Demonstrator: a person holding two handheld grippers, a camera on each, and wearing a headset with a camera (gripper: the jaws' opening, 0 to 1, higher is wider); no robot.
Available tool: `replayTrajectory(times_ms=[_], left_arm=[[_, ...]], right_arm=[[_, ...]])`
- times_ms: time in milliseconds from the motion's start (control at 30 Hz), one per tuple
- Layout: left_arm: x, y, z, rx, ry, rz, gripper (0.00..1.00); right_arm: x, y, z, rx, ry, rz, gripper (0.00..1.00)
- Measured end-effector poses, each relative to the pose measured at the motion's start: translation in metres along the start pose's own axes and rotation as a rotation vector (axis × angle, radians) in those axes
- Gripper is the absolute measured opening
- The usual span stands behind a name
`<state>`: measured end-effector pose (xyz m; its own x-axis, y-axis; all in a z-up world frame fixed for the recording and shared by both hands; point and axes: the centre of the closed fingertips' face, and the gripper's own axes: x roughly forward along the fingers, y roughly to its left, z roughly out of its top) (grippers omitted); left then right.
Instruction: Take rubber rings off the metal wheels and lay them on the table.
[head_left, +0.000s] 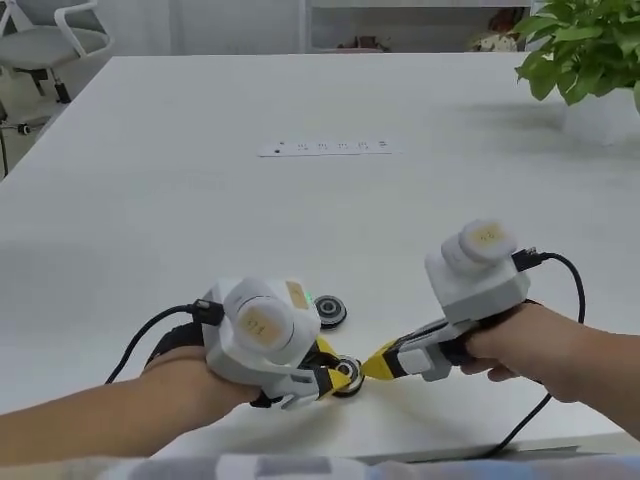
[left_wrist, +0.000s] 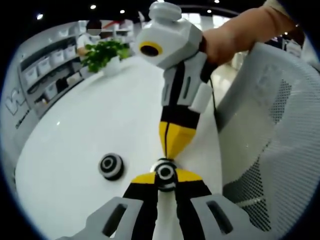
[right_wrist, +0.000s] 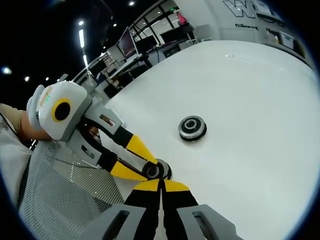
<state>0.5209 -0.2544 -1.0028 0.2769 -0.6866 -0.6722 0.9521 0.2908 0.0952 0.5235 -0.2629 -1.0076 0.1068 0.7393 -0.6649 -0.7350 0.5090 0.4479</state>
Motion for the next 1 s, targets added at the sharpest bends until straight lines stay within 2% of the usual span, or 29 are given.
replayTrajectory(times_ms=[267, 433, 467, 500, 533, 567, 600, 633, 700, 867, 1000], left_arm=[[0.0, -0.001, 0.001, -0.001, 0.001, 0.001, 0.12], [0.0, -0.001, 0.001, -0.001, 0.005, 0.003, 0.12], [0.0, -0.001, 0.001, -0.003, 0.005, 0.003, 0.12], [0.0, -0.002, 0.001, -0.003, 0.004, 0.003, 0.12], [0.0, -0.001, 0.002, -0.003, 0.002, 0.005, 0.12], [0.0, -0.002, 0.002, -0.003, 0.005, 0.004, 0.12], [0.0, -0.002, 0.002, -0.002, 0.003, 0.005, 0.12], [0.0, -0.002, 0.002, -0.004, 0.001, 0.005, 0.12], [0.001, -0.001, 0.002, -0.005, 0.0, 0.004, 0.12], [0.002, 0.001, 0.0, -0.009, -0.002, 0.002, 0.12], [0.002, 0.0, 0.001, -0.013, -0.003, -0.002, 0.12]], right_arm=[[-0.001, 0.003, 0.002, 0.007, -0.027, 0.019, 0.0], [-0.001, 0.011, 0.006, -0.028, -0.042, 0.043, 0.0], [0.0, 0.015, 0.007, -0.029, -0.048, 0.057, 0.0], [0.001, 0.025, 0.013, -0.042, -0.076, 0.107, 0.0], [0.0, 0.039, 0.023, -0.023, -0.128, 0.17, 0.0], [0.002, 0.022, 0.012, -0.057, -0.036, 0.045, 0.0], [0.006, 0.028, 0.016, -0.158, -0.047, 0.078, 0.0], [0.006, 0.028, 0.016, -0.113, -0.047, 0.077, 0.0], [0.007, 0.025, 0.016, -0.093, -0.052, 0.078, 0.0], [0.003, 0.015, 0.014, -0.083, -0.066, 0.057, 0.0], [0.002, 0.011, 0.01, -0.089, -0.058, 0.042, 0.0]])
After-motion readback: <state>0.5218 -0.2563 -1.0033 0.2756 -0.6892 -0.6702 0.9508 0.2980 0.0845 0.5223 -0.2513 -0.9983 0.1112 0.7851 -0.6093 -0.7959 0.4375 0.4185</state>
